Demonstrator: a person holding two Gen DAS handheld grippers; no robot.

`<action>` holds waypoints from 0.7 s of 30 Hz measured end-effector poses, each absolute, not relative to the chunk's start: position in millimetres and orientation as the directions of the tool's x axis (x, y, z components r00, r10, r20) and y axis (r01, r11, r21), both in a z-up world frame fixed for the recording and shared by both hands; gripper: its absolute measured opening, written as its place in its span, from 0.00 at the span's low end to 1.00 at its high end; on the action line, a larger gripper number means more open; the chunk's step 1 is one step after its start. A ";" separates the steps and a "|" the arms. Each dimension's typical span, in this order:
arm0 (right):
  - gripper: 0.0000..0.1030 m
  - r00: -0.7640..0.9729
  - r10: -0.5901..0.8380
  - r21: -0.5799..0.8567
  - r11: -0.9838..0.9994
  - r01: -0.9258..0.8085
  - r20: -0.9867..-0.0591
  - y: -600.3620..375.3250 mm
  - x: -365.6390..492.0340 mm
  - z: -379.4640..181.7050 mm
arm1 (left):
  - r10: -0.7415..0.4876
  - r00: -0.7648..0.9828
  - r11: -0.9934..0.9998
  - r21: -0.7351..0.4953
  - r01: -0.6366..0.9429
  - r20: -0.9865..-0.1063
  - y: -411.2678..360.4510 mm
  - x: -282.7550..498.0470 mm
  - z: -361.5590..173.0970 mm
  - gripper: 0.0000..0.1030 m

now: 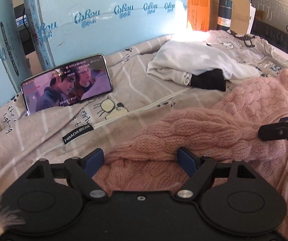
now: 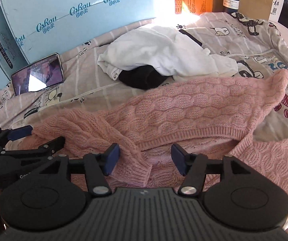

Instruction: Fold clothes

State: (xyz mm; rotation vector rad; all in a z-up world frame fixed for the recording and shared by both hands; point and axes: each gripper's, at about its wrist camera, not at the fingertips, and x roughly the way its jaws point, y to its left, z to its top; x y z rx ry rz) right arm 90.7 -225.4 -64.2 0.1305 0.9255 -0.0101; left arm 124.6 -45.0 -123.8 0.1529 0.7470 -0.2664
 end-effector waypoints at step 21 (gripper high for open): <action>0.68 0.705 -0.054 0.144 0.965 0.218 -0.707 -281.7 56.3 -41.9 | -0.241 0.793 0.931 0.098 0.352 -0.559 -15.2 41.7 -67.4 0.99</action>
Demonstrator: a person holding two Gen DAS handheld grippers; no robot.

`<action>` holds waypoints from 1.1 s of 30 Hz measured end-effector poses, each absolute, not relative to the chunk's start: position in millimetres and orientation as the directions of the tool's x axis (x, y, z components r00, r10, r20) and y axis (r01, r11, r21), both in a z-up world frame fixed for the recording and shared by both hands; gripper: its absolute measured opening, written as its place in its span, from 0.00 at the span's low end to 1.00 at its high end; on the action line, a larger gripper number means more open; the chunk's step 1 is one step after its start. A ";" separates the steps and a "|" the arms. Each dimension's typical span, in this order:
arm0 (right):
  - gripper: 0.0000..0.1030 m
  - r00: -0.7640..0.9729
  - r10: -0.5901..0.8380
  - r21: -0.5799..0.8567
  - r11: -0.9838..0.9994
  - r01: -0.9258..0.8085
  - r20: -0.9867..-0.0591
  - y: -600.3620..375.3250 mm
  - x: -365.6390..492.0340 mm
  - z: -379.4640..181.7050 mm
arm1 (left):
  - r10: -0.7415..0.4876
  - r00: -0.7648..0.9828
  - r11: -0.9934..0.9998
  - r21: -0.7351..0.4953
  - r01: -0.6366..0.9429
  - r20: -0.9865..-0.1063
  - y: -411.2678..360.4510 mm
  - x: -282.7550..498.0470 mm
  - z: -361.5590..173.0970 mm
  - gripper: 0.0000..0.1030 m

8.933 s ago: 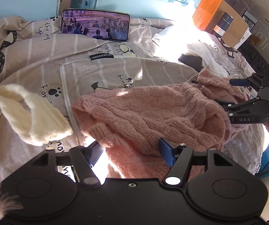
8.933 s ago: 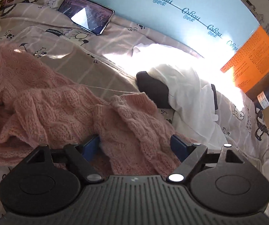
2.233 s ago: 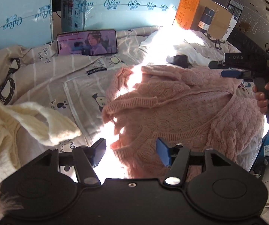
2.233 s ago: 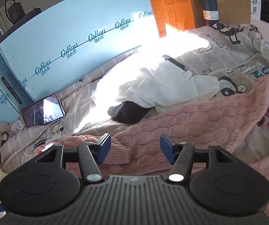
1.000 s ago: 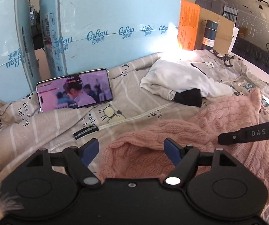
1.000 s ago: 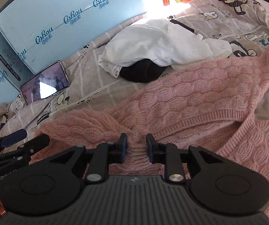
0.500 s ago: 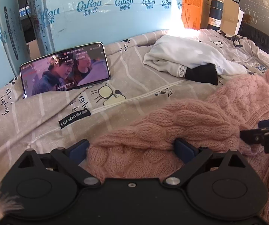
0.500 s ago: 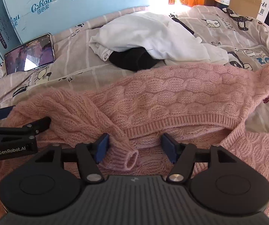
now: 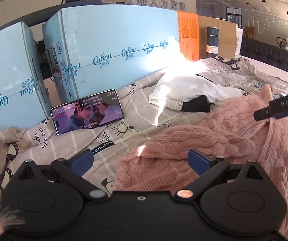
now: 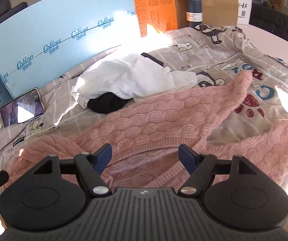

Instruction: Fold clothes

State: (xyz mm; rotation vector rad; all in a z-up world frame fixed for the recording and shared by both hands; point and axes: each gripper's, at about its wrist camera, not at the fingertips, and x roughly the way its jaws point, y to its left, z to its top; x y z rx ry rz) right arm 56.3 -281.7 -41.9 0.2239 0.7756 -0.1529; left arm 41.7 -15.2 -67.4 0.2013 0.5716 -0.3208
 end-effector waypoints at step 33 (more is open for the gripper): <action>0.73 0.602 -0.095 0.376 0.702 0.605 -0.793 -389.0 -22.6 -78.7 | -0.256 0.662 0.843 0.171 0.509 -0.705 -41.2 -25.1 -89.9 1.00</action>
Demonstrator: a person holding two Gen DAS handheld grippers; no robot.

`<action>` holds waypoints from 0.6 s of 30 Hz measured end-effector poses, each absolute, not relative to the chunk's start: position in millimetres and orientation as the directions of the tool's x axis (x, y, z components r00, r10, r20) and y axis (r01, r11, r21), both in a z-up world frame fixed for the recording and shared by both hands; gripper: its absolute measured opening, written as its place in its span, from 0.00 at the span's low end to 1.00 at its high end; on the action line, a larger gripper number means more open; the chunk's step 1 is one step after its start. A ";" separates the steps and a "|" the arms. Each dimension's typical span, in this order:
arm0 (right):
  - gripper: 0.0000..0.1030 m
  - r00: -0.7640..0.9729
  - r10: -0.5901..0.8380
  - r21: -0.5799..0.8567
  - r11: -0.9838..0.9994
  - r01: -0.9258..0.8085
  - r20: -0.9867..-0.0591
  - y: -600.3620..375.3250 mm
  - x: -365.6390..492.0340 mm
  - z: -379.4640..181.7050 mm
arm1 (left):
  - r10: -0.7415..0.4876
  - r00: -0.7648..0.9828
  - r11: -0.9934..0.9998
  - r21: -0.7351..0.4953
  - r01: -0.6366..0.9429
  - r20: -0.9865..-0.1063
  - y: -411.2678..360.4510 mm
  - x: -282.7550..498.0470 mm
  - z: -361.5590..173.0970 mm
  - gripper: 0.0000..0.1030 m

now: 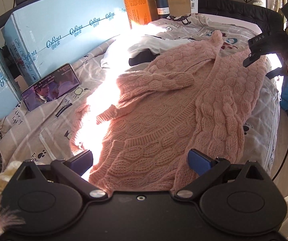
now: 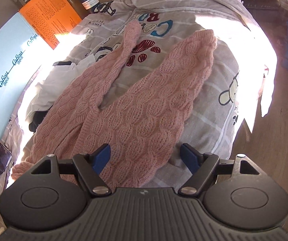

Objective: Fold clothes
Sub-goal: 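Pull the pink sweater hem toward the grippers to straighten it, then release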

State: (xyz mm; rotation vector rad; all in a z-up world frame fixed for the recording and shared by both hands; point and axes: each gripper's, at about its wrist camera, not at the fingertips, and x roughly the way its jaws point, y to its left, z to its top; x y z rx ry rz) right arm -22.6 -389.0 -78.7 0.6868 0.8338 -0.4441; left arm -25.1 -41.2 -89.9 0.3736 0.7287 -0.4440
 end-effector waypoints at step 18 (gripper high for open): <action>0.72 0.633 -0.100 0.401 0.696 0.596 -0.768 -402.7 -17.4 -81.2 | -0.437 0.570 0.758 0.056 0.650 -0.696 -33.1 -42.2 -81.8 1.00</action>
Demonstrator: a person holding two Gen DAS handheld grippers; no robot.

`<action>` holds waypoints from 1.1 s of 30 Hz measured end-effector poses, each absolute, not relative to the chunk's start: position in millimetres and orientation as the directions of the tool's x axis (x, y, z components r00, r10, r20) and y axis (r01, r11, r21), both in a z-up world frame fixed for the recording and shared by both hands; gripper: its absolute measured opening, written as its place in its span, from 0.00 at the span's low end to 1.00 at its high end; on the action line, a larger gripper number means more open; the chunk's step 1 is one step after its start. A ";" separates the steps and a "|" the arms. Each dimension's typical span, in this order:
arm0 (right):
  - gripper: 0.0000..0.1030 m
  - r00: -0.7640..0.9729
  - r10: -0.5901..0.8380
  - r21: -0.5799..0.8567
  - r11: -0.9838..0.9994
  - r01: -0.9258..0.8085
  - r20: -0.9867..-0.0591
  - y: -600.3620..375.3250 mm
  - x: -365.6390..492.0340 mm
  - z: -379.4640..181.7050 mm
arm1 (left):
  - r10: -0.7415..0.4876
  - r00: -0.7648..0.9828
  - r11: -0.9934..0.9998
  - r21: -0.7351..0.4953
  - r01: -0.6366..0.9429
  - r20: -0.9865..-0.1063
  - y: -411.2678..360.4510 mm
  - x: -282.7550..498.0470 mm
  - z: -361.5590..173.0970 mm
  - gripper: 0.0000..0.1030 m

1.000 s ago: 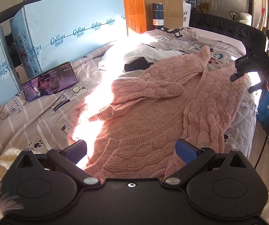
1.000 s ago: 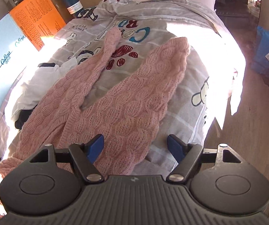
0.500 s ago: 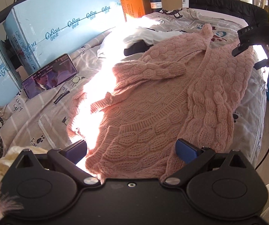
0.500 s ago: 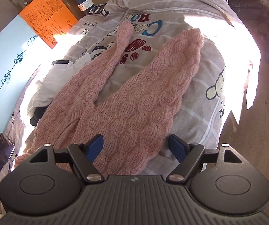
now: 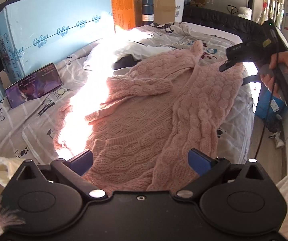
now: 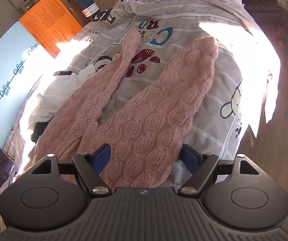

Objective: Fold clothes
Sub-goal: 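Pull the pink sweater hem toward the grippers to straighten it, then release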

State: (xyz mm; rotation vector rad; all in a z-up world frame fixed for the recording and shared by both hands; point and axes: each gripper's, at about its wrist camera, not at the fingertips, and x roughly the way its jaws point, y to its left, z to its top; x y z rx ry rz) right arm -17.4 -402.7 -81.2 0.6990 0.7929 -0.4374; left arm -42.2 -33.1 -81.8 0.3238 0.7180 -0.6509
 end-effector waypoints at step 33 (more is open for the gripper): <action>0.73 0.627 -0.042 0.447 0.664 0.599 -0.778 -397.5 -14.6 -82.1 | -0.353 0.615 0.711 0.226 0.666 -0.705 -65.5 -27.4 -106.2 1.00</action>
